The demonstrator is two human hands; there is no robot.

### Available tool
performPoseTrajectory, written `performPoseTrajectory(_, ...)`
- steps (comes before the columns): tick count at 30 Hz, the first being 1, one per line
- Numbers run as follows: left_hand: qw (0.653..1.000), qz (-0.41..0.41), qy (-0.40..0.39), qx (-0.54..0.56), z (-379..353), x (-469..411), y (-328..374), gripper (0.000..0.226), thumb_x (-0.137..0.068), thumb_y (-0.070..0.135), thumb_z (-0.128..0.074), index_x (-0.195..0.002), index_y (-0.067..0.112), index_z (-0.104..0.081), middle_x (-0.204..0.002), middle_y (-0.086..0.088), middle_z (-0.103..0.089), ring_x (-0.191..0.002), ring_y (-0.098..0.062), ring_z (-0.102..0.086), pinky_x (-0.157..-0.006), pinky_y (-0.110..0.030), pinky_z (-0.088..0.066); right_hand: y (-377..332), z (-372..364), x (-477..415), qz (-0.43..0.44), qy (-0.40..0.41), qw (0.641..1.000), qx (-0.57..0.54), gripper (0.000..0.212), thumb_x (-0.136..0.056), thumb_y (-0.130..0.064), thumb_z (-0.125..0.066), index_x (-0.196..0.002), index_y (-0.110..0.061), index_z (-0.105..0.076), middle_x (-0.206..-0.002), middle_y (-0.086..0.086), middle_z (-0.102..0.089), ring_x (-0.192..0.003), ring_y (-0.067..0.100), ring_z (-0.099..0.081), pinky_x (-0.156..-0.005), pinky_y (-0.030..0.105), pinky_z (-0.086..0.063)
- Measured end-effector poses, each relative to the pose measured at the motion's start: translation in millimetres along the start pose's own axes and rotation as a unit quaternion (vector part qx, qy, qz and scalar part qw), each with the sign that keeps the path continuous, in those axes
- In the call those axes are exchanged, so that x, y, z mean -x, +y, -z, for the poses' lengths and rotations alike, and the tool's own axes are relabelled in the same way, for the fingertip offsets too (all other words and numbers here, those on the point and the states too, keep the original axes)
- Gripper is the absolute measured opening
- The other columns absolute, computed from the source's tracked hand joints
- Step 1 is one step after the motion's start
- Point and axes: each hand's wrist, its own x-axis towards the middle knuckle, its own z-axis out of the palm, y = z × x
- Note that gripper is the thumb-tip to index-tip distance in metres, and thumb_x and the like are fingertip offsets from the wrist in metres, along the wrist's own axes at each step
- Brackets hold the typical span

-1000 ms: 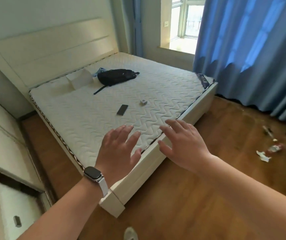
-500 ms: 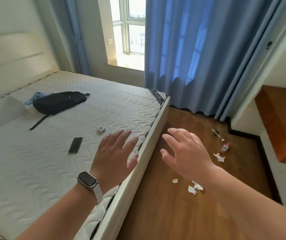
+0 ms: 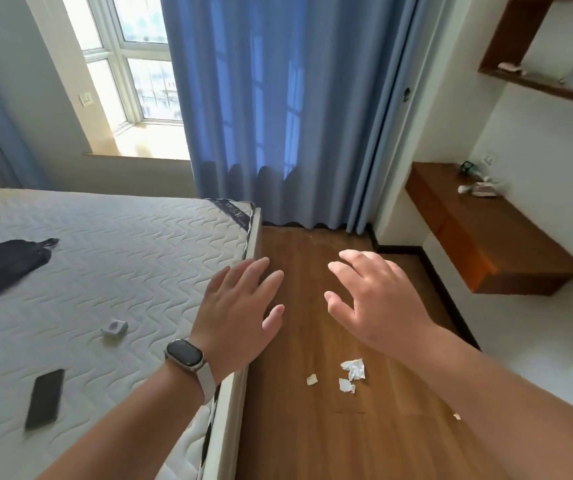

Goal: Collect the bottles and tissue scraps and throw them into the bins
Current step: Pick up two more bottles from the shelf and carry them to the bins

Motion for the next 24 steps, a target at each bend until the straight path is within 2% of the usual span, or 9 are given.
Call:
performPoseTrajectory(6, 0.999, -0.028, -0.008, 0.037, -41.7, -43.5, 2.1, 0.046, -0.086, 0.042, -0.052, -0.127, 0.02, -0.059, -0.137, -0.005, -0.054, -0.129, -0.026, -0.045, -0.106, -0.044, -0.034, 42.0, -23.8, -15.4, -0.036, -0.009, 0.999, 0.003, 0.046, -0.091, -0.046, -0.047, -0.121, -0.015, -0.063, -0.127, 0.007, -0.059, -0.117, 0.026, -0.054, -0.092, 0.043, -0.047)
performPoseTrajectory(12, 0.998, -0.029, -0.046, 0.022, -89.4, -88.7, -3.2, 0.045, -0.088, 0.042, -0.049, -0.126, 0.021, -0.059, -0.137, -0.005, -0.054, -0.13, -0.026, -0.045, -0.106, -0.041, -0.032, 88.3, -79.8, -45.7, -0.047, -0.038, 0.998, -0.021, 0.045, -0.091, -0.046, -0.047, -0.12, -0.016, -0.064, -0.126, 0.007, -0.06, -0.115, 0.025, -0.055, -0.092, 0.043, -0.048)
performPoseTrajectory(16, 0.998, -0.016, -0.059, 0.013, -115.1, -147.1, -3.9, 0.045, -0.088, 0.043, -0.051, -0.127, 0.021, -0.058, -0.138, -0.004, -0.054, -0.13, -0.025, -0.044, -0.108, -0.042, -0.031, 131.2, -103.0, -80.2, -0.049, -0.046, 0.997, -0.039, 0.043, -0.091, -0.045, -0.049, -0.119, -0.016, -0.063, -0.126, 0.006, -0.06, -0.115, 0.025, -0.055, -0.094, 0.042, -0.047)
performPoseTrajectory(24, 0.997, -0.042, -0.056, 0.012, -164.7, -279.5, 30.5, 0.047, -0.088, 0.045, -0.046, -0.129, 0.023, -0.055, -0.14, -0.002, -0.051, -0.131, -0.025, -0.044, -0.107, -0.044, -0.034, 253.6, -121.8, -148.7, -0.077, -0.059, 0.995, -0.023, 0.045, -0.093, -0.047, -0.046, -0.123, -0.017, -0.061, -0.129, 0.005, -0.058, -0.117, 0.023, -0.054, -0.095, 0.04, -0.047)
